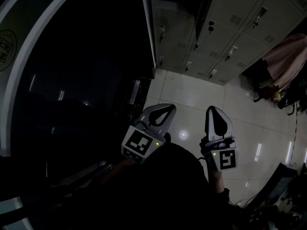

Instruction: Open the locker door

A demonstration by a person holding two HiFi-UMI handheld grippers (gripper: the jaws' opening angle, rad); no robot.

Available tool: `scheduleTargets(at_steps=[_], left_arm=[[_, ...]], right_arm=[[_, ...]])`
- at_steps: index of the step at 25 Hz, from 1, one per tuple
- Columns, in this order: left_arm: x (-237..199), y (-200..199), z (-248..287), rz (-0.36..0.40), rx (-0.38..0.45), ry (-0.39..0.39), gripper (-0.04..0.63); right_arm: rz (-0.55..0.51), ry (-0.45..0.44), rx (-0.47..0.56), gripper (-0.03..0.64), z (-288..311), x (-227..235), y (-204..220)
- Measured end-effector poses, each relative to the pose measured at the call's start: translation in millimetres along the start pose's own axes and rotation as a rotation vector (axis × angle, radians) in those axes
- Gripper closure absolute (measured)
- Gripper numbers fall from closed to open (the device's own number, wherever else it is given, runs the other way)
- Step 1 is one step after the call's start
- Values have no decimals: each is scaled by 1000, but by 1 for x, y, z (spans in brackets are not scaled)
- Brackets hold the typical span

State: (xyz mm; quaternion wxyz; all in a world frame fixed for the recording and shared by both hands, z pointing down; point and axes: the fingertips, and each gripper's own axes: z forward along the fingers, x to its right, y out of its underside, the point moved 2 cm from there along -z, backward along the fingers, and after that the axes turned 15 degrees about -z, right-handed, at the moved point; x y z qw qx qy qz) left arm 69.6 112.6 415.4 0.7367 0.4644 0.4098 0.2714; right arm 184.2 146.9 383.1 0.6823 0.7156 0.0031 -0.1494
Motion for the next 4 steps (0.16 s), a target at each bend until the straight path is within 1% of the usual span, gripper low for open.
scheduleTargets(at_steps=[4], left_arm=[[0,-1,0,3,0,2,584]], right_arm=[[0,0,-1,611,0,0,-1]])
